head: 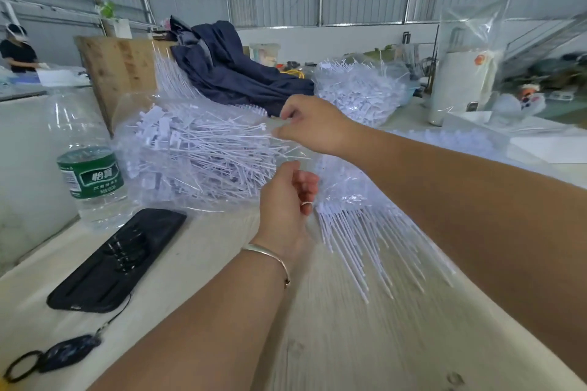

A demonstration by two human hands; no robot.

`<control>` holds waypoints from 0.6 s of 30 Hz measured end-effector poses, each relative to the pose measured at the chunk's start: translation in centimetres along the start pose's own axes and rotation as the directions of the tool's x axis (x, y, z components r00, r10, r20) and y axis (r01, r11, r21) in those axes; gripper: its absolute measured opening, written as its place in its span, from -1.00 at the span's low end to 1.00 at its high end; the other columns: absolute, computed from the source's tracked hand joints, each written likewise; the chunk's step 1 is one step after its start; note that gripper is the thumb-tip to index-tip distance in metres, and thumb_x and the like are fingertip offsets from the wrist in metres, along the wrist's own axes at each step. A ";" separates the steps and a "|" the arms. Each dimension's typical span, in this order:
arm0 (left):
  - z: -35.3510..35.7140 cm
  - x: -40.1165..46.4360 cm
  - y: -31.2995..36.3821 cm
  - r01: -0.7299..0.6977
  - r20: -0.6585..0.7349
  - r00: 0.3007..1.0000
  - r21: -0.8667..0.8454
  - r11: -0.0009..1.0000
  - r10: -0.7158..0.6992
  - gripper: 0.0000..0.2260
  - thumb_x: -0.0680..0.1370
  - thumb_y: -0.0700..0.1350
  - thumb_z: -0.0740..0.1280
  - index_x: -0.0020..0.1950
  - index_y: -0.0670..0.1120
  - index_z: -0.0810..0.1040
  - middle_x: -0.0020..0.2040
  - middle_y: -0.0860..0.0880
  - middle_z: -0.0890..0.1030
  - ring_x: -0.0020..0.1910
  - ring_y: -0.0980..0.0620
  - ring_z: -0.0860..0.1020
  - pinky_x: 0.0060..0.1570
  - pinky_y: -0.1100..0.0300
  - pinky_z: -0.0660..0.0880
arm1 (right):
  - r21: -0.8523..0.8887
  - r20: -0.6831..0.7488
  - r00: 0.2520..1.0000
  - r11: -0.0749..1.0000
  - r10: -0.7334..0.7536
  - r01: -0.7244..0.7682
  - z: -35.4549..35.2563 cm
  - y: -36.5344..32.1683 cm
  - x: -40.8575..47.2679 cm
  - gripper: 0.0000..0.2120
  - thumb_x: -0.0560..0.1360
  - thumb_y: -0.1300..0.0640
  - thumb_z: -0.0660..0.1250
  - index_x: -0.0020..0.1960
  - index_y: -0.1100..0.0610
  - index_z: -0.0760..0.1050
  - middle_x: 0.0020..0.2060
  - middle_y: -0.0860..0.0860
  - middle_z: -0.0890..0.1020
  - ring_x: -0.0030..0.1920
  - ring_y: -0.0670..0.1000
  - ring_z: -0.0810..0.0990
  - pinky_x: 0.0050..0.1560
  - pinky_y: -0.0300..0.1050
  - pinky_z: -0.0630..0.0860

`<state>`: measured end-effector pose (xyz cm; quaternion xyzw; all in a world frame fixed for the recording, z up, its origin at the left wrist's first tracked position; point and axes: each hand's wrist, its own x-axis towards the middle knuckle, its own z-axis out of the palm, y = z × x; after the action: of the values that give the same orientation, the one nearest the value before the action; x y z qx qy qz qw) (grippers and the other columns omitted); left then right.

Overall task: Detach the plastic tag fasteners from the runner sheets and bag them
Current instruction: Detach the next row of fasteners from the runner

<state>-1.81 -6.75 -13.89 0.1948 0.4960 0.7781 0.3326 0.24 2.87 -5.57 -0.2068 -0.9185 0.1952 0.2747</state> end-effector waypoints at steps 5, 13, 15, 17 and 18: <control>0.8 -0.6 -0.6 -0.106 0.160 0.985 0.297 0.949 0.060 -0.65 0.57 -0.10 0.26 -0.40 -0.11 0.56 -0.49 0.01 0.56 -0.53 0.14 0.43 -0.49 0.31 0.27 | -0.139 -0.031 0.998 0.988 0.055 -0.059 -4.6 3.7 -3.6 -0.81 0.49 0.12 0.36 0.03 0.21 0.56 -0.13 0.00 0.56 -0.07 0.04 0.54 -0.02 -0.08 0.47; 1.0 -1.7 -2.7 -0.536 0.507 0.842 0.742 0.403 0.186 -0.87 0.49 -0.11 0.41 -0.26 0.03 0.67 -0.23 0.13 0.67 -0.17 0.18 0.60 -0.07 0.24 0.47 | -0.261 -0.183 0.983 0.965 -0.022 -0.027 -9.5 7.6 -12.0 -0.84 0.36 0.40 0.21 -0.34 0.30 0.53 -0.42 0.19 0.55 -0.33 0.15 0.48 -0.26 0.00 0.49; 1.4 -2.0 -3.0 -0.592 0.552 0.806 0.735 0.332 0.214 -0.90 0.50 -0.12 0.40 -0.17 0.04 0.68 -0.13 0.17 0.66 -0.09 0.26 0.57 0.00 0.27 0.46 | -0.312 -0.143 0.985 0.949 -0.096 0.047 -9.5 8.2 -14.2 -0.84 0.31 0.40 0.22 -0.43 0.26 0.44 -0.50 0.17 0.47 -0.39 0.21 0.42 -0.33 -0.03 0.41; 1.8 -2.1 -3.2 -0.643 0.590 0.765 0.727 0.243 0.257 -0.90 0.50 -0.17 0.40 -0.06 -0.01 0.69 0.00 0.15 0.61 0.04 0.21 0.53 0.09 0.31 0.40 | -0.410 -0.034 0.986 0.903 -0.161 0.133 -8.7 8.7 -15.9 -0.79 0.31 0.34 0.25 -0.46 0.15 0.38 -0.53 0.09 0.41 -0.42 0.14 0.30 -0.31 -0.11 0.33; 2.0 -2.1 -3.3 -0.658 0.606 0.747 0.731 0.179 0.273 -0.87 0.50 -0.17 0.40 0.00 -0.03 0.68 0.06 0.13 0.57 0.11 0.18 0.49 0.14 0.32 0.35 | -0.468 0.033 0.981 0.865 -0.190 0.183 -8.1 9.0 -16.5 -0.79 0.32 0.30 0.24 -0.46 0.11 0.36 -0.53 0.08 0.41 -0.42 0.11 0.27 -0.31 -0.13 0.33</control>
<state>1.99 -6.03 -15.97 0.6200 0.6892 0.3744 -0.0173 20.03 4.36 -10.59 -0.1786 -0.9521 -0.0613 0.2405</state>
